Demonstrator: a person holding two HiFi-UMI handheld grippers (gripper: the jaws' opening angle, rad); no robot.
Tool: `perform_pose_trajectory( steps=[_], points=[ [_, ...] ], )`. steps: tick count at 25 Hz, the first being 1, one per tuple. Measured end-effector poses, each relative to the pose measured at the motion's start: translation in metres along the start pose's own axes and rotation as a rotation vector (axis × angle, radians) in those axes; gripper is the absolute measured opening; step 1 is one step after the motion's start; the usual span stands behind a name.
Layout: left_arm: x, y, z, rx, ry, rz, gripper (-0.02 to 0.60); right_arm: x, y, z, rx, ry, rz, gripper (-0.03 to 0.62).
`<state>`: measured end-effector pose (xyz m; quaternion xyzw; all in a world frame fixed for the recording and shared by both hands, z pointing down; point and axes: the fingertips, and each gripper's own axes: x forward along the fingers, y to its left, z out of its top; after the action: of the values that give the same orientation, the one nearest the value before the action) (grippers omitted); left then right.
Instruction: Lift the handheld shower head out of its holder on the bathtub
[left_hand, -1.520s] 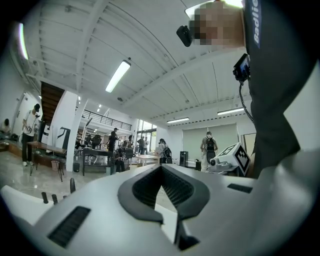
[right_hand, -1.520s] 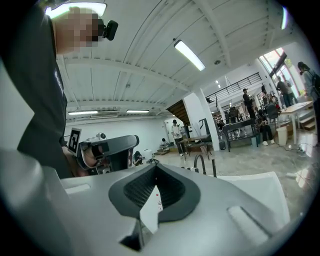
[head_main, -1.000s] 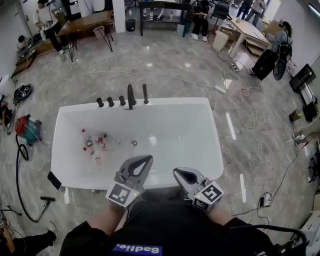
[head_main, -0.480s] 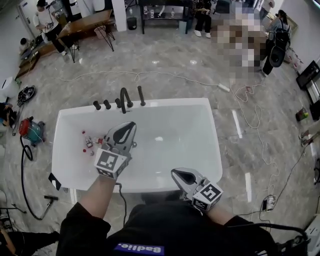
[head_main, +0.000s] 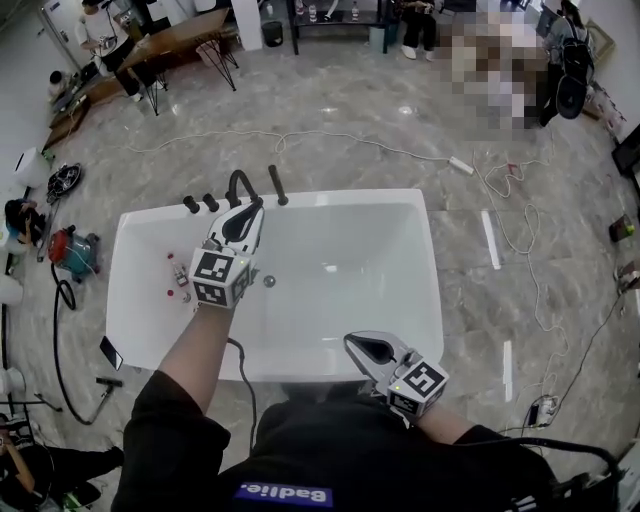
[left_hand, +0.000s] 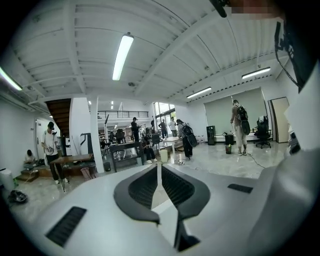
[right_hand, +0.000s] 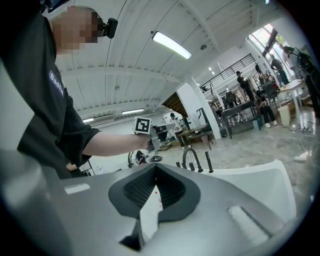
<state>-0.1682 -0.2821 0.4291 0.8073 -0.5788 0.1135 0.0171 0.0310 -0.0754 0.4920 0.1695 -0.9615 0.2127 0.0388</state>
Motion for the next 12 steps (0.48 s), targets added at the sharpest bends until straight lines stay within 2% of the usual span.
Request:
perform_pose_trajectory(
  steps=[5,12],
  points=[
    [0.023,0.008,-0.015,-0.017,0.03,-0.006,0.023,0.011,-0.007,0.0,-0.009,-0.006,0.003,0.002],
    [0.043,0.036,-0.036,-0.008,0.059,-0.04,0.055,0.032,-0.004,0.008,0.012,-0.021,-0.05,0.002]
  ],
)
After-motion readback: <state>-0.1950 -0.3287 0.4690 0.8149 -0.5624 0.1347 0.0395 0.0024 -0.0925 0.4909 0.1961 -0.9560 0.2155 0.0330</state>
